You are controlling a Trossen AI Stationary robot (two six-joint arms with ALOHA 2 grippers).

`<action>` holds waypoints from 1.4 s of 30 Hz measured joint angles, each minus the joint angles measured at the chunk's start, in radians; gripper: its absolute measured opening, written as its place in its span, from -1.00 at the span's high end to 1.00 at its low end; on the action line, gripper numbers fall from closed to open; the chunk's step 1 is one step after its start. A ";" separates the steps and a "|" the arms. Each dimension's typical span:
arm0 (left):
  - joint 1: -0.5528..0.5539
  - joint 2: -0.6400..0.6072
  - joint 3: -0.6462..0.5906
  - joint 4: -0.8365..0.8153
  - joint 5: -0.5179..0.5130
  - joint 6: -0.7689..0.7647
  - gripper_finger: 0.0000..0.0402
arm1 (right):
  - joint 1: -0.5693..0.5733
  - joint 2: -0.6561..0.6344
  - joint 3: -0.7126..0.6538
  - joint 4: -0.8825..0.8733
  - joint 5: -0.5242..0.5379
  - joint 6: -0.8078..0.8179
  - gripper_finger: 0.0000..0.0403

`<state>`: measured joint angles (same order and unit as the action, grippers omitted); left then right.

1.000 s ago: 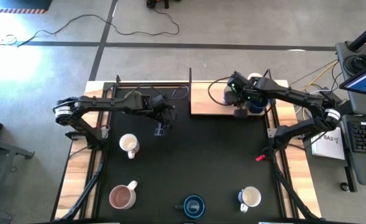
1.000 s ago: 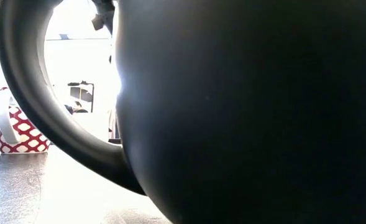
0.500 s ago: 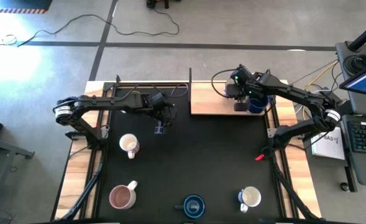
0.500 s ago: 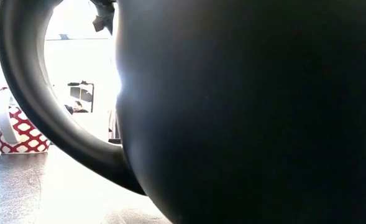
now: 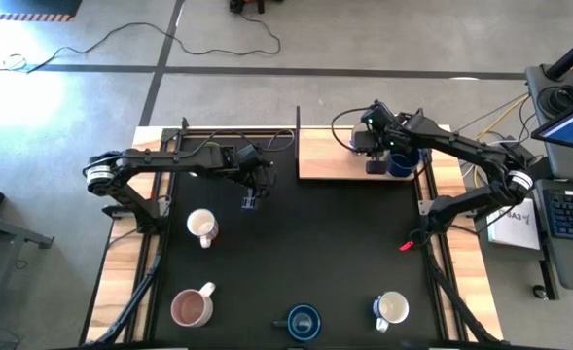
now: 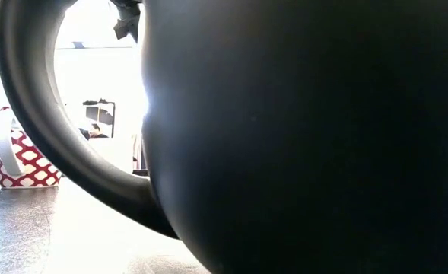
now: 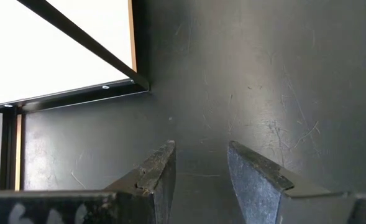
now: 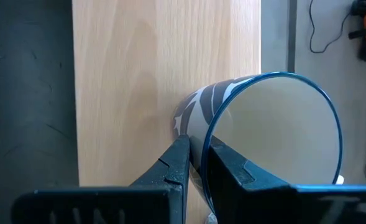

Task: Place coffee mugs
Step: Put the top blue patterned mug on the shelf

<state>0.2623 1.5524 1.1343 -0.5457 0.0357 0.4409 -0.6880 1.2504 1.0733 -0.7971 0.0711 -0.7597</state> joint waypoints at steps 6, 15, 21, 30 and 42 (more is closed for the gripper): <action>0.002 0.000 0.000 0.000 0.000 0.005 0.36 | 0.000 0.045 0.003 0.006 0.000 0.000 0.83; 0.011 0.000 0.000 0.000 -0.001 0.007 0.36 | 0.000 0.047 0.002 0.004 0.006 0.032 0.83; 0.013 0.000 0.000 0.000 -0.001 0.011 0.36 | 0.000 0.046 0.001 -0.003 0.007 0.055 0.83; 0.016 0.000 0.000 0.000 -0.001 0.013 0.36 | -0.004 0.046 0.001 -0.006 0.008 0.062 0.83; 0.033 -0.002 0.000 0.000 0.000 0.030 0.36 | -0.004 0.046 0.001 -0.014 0.004 0.069 0.87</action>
<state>0.2951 1.5509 1.1343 -0.5461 0.0357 0.4708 -0.6919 1.2961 1.0740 -0.8108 0.0748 -0.6907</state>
